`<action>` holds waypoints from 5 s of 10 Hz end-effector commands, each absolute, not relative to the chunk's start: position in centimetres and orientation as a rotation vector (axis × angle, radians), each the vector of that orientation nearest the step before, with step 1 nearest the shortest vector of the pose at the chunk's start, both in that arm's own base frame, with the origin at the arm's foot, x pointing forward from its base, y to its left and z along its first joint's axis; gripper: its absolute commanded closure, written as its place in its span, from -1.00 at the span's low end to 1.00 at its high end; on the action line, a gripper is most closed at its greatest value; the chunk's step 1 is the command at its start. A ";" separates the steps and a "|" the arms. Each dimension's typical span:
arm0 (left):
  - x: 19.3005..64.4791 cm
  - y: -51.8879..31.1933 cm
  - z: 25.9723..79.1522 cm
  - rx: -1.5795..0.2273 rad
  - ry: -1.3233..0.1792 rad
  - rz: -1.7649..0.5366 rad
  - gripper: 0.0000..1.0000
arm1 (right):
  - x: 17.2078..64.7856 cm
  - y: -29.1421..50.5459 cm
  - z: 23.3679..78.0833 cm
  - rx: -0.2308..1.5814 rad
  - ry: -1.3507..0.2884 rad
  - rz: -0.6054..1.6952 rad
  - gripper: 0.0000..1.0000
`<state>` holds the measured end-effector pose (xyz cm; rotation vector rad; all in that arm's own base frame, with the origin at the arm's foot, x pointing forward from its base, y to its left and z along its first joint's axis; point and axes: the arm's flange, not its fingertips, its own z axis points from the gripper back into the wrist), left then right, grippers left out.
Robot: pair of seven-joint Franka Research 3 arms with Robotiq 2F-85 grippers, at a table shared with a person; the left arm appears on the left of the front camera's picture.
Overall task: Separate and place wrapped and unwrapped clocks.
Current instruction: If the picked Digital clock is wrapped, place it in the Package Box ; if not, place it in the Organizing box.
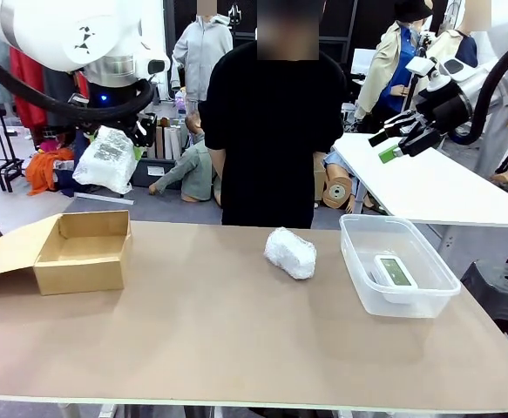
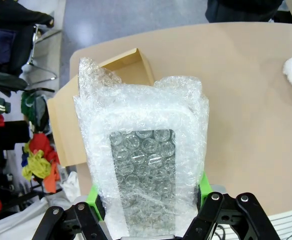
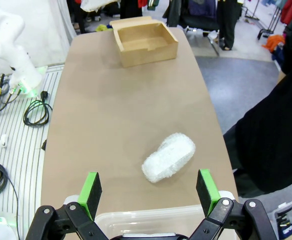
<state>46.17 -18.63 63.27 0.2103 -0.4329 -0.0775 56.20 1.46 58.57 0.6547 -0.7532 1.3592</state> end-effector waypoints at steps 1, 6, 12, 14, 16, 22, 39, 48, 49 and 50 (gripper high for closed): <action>46.1 -18.2 63.6 0.208 -0.437 -0.072 1.00 | 56.1 1.4 58.7 0.648 -0.751 1.365 -1.00; 46.1 -17.5 63.2 0.169 -0.434 -0.025 1.00 | 56.1 1.4 58.7 0.648 -0.751 1.365 -1.00; 48.9 -7.2 61.3 0.066 -0.352 0.319 1.00 | 56.1 1.4 58.7 0.648 -0.751 1.365 -1.00; 50.5 -3.9 59.7 0.022 -0.302 0.388 1.00 | 56.1 1.4 58.7 0.648 -0.751 1.365 -1.00; 51.5 -2.6 58.4 0.035 -0.323 0.313 1.00 | 56.1 1.4 58.7 0.648 -0.751 1.365 -1.00; 52.1 -2.5 57.9 0.049 -0.305 0.334 1.00 | 56.1 1.4 58.7 0.648 -0.751 1.365 -1.00; 63.5 -0.7 42.5 0.143 -0.118 0.268 1.00 | 56.1 1.4 58.7 0.648 -0.751 1.365 -1.00; 63.9 -1.5 41.0 0.231 -0.102 0.235 1.00 | 56.1 1.4 58.7 0.648 -0.751 1.365 -1.00; 64.2 -1.6 40.7 0.235 -0.100 0.239 1.00 | 56.1 1.4 58.7 0.648 -0.751 1.365 -1.00; 64.4 -1.7 40.3 0.237 -0.091 0.238 1.00 | 56.1 1.4 58.7 0.648 -0.751 1.365 -1.00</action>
